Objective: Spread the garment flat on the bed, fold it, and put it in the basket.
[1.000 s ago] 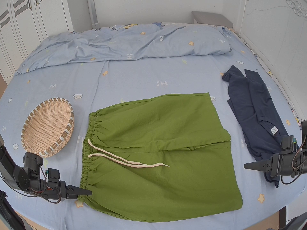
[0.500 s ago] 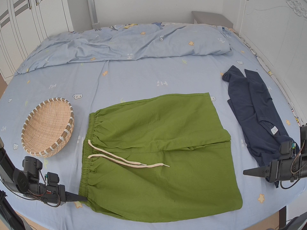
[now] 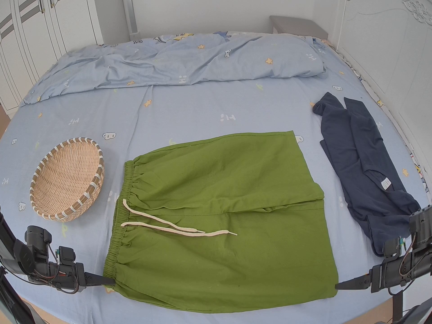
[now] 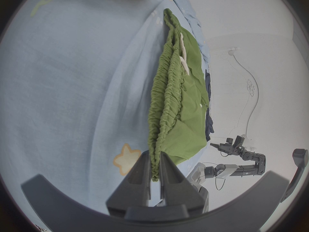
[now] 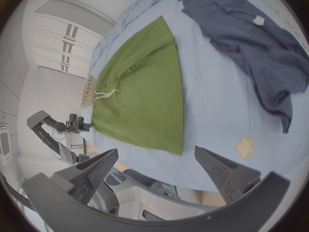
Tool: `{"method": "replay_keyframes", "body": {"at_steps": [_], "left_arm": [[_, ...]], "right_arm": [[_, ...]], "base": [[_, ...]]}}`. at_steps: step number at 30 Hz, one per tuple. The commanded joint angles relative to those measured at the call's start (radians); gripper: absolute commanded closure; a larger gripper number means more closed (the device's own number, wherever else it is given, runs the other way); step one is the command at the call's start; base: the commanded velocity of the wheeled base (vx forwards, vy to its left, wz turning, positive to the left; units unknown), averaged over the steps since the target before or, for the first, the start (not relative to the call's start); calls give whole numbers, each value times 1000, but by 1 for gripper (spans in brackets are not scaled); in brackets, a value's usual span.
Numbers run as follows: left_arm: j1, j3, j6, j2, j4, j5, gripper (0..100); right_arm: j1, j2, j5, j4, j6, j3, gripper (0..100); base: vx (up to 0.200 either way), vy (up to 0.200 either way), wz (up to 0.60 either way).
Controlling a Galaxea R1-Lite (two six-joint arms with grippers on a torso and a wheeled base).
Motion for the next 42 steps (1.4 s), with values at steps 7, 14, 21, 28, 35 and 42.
{"method": "replay_keyframes", "body": {"at_steps": [7,14,21,28,35,42], "left_arm": [[9,2,3,4,-32,1,100],[8,6,3,4,-35,1,100],[6,9,2,4,-35,1,100],[5,13,2,2,-37,1,100],[5,13,2,2,-37,1,100],[5,15,2,1,-37,1,100]], "right_arm": [[-17,260,104,-5,-133,60,0],[-35,349,190,-65,-151,46,0],[-26,464,197,-209,-154,55,0],[-13,467,197,-210,-147,40,0],[13,471,202,-217,-145,29,0],[25,473,214,-220,-144,24,0]], "base": [[0,0,0],[0,0,0],[0,0,0],[0,0,0],[0,0,0],[0,0,0]]}}
